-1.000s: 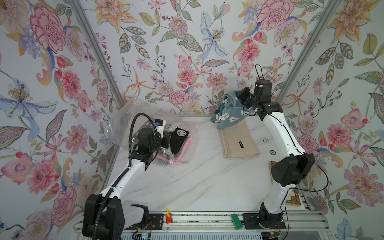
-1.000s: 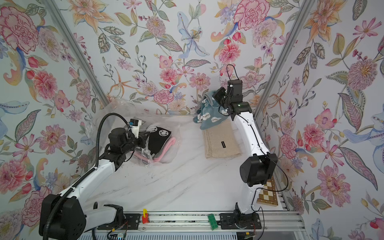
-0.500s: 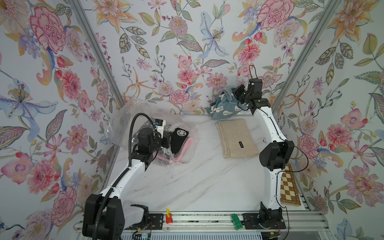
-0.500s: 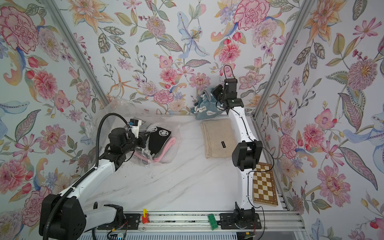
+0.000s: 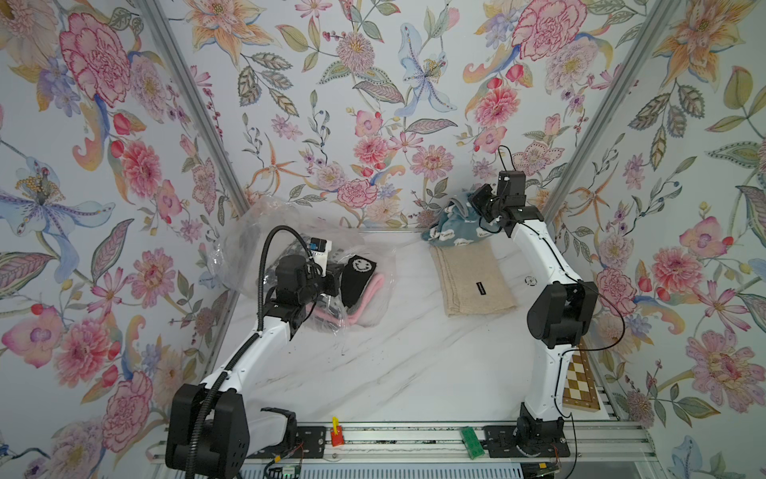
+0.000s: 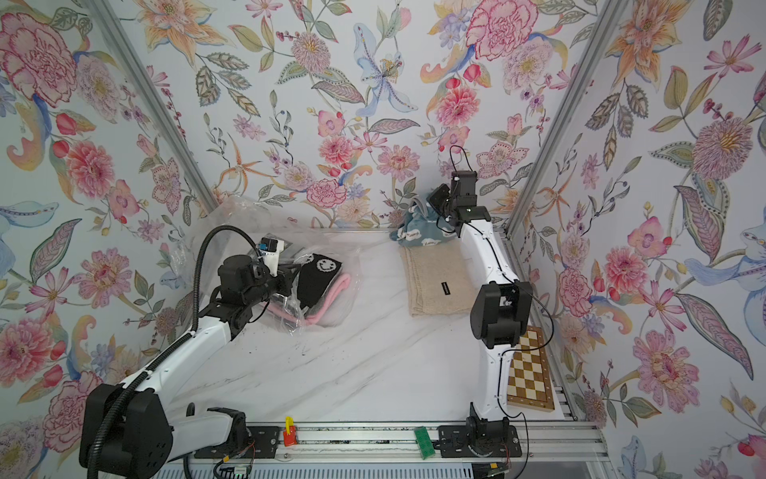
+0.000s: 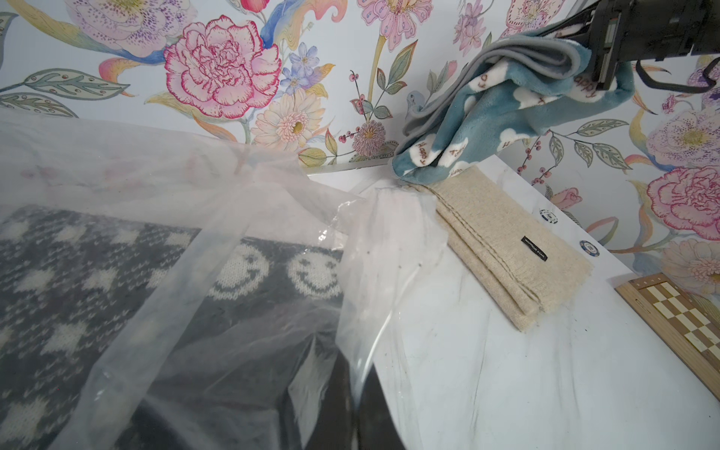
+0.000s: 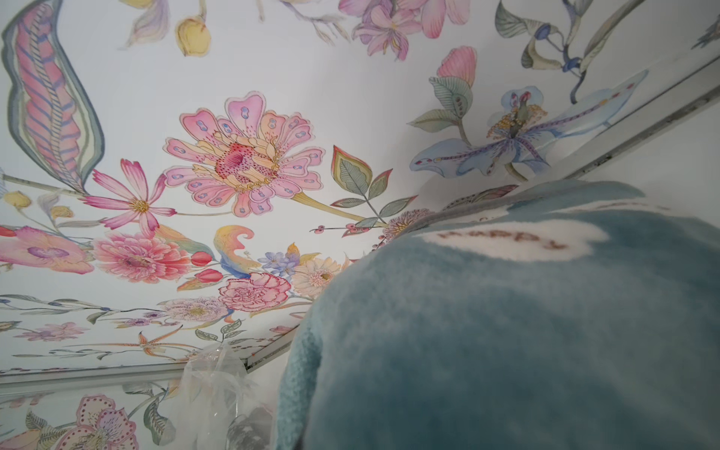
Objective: Take the blanket out of the vacuum bag
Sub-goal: Place the blanket at the center of the board.
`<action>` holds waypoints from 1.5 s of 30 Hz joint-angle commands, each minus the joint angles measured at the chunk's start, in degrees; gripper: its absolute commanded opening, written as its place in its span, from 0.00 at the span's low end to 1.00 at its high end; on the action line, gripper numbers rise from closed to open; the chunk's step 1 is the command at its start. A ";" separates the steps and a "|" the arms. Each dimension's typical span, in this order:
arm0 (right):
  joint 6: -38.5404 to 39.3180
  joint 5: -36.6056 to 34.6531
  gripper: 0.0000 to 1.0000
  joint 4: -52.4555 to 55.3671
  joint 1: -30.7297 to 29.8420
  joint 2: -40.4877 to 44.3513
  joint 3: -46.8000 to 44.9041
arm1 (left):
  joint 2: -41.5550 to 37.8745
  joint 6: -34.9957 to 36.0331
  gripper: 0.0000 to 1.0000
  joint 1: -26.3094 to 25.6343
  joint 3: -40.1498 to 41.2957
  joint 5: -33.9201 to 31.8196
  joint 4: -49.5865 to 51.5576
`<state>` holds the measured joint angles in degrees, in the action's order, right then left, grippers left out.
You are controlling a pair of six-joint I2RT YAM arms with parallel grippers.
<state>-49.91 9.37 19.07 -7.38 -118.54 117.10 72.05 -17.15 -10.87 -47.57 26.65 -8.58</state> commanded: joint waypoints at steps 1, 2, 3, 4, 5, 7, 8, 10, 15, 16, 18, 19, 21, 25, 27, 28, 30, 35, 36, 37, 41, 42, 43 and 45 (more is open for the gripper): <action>1.26 -1.87 0.00 -6.30 0.00 8.03 -5.55 | -0.51 -0.08 0.00 0.54 -0.77 0.61 0.22; 1.30 -2.21 0.00 -6.81 -0.01 9.29 -7.55 | -0.51 -0.08 0.00 0.50 -0.77 0.68 0.05; 1.38 -2.33 0.00 -6.84 0.08 10.20 -9.01 | -0.51 -0.12 0.00 0.56 -0.77 0.76 0.14; 1.60 -2.35 0.00 -6.78 0.08 11.26 -10.64 | -0.60 -0.17 0.00 0.50 -0.77 0.84 0.05; 1.86 -2.34 0.00 -6.83 0.17 12.22 -12.27 | -0.68 -0.23 0.00 0.50 -0.77 0.86 0.01; 2.02 -1.81 0.00 -7.44 0.34 13.93 -15.97 | -0.83 -0.26 0.00 0.40 -0.68 0.95 0.00; 1.85 -1.38 0.00 -8.22 0.43 14.93 -18.31 | -1.03 -0.26 0.00 0.37 -0.68 0.94 -0.11; 1.47 -0.99 0.00 -9.73 0.44 16.62 -22.52 | -1.34 -0.26 0.00 0.50 -0.55 0.86 -0.03; -0.20 -0.60 0.00 -13.53 0.52 20.31 -32.56 | -1.74 -0.26 0.00 0.50 -0.50 0.86 -0.04; -0.31 -0.43 0.00 -13.96 0.52 20.76 -33.94 | -1.74 -0.26 0.00 0.50 -0.50 0.79 -0.04; -0.44 -0.37 0.03 -14.18 0.52 21.69 -36.46 | -1.74 -0.26 0.00 0.47 -0.50 0.69 0.02; -0.51 -0.26 0.05 -14.48 0.52 22.00 -37.56 | -1.74 -0.18 0.00 0.50 -0.50 0.68 0.13; -0.88 -0.29 0.08 -15.17 0.52 22.77 -39.80 | -1.94 -0.17 0.00 0.50 -0.50 0.68 0.13; -1.20 0.04 0.10 -15.73 0.52 23.53 -43.52 | -2.61 -0.17 0.00 0.46 -0.42 0.57 0.22; -1.58 0.10 0.10 -16.27 0.52 24.00 -45.30 | -2.79 -0.17 0.00 0.50 -0.24 0.42 0.22; -1.80 0.14 0.10 -16.75 0.52 24.26 -46.34 | -2.83 -0.17 0.00 0.52 -0.16 0.42 0.22; -2.38 0.43 0.11 -17.29 0.43 24.45 -47.82 | -2.88 -0.17 0.00 0.51 -0.15 0.42 0.19; -3.86 2.01 0.12 -17.19 0.43 24.50 -50.35 | -3.00 -0.01 0.00 0.51 -0.24 0.35 0.41; -4.43 2.44 0.12 -17.28 0.43 24.50 -50.83 | -3.14 0.01 0.00 0.50 -0.24 0.25 0.44; -4.85 2.58 0.12 -17.44 0.43 24.48 -51.35 | -3.30 0.10 0.00 0.51 -0.24 0.16 0.49; -5.91 2.05 0.13 -17.74 -0.20 25.06 -53.32 | -3.45 0.01 0.00 0.50 -0.26 0.34 0.36; -5.75 1.24 0.14 -17.21 -0.55 25.33 -53.61 | -3.50 -0.08 0.00 0.50 -0.24 0.37 0.36; -5.43 0.32 0.15 -16.65 -0.83 25.58 -53.80 | -3.47 -0.08 0.00 0.47 -0.24 0.42 0.40; -5.05 -0.97 0.16 -15.76 -1.40 26.06 -54.22 | -3.57 -0.08 0.00 0.50 -0.24 0.42 0.34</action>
<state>-54.92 10.48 3.03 -7.84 -95.31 63.77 70.00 -17.17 -10.87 -47.57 26.76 -8.10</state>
